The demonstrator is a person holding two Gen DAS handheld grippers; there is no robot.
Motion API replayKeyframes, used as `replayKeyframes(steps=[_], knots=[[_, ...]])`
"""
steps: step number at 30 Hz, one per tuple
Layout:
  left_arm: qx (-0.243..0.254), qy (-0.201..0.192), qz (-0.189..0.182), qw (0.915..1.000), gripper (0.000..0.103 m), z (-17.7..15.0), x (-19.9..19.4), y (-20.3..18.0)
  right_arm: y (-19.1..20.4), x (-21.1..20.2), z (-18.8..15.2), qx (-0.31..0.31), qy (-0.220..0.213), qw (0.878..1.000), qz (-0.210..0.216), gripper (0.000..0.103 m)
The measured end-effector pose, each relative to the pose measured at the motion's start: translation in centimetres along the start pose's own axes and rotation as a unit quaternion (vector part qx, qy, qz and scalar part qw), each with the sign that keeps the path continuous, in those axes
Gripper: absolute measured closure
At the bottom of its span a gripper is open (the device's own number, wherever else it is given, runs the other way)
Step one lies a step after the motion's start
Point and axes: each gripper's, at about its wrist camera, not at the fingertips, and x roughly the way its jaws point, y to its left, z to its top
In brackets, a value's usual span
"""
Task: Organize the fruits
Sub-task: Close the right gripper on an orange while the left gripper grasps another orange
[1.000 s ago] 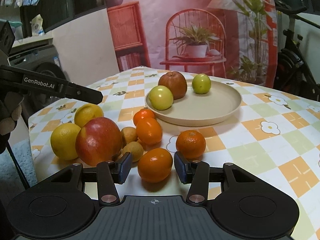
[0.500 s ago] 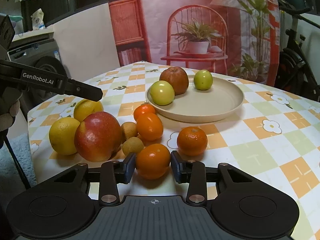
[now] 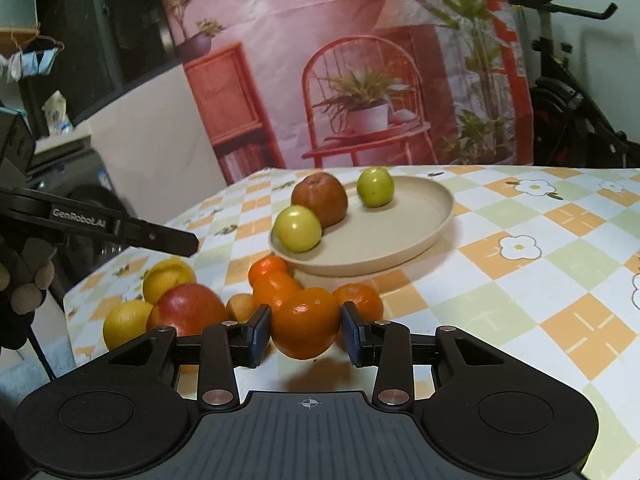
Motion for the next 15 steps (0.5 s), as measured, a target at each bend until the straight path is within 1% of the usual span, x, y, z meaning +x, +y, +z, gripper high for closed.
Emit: replayKeyframes(steps=[3,6,10,15], knots=[[0.017,0.009,-0.009,0.9998,0.054,0.7,1.1,-0.6,-0.3,-0.2,0.0,0.009,-0.009,1.0,-0.001,0.068],[0.016,0.023,-0.019,0.9994,0.06,1.6,2.7,-0.5,-0.5,-0.4,0.0,0.019,-0.017,1.0,-0.001,0.068],[-0.021,0.059,-0.048,0.9969,0.061,2.5,4.7,0.5,-0.8,-0.6,0.0,0.026,-0.023,0.999,0.0,0.068],[-0.059,0.086,-0.063,0.9925,0.061,2.7,6.5,1.4,-0.9,-0.6,0.0,0.03,-0.026,0.999,0.001,0.068]])
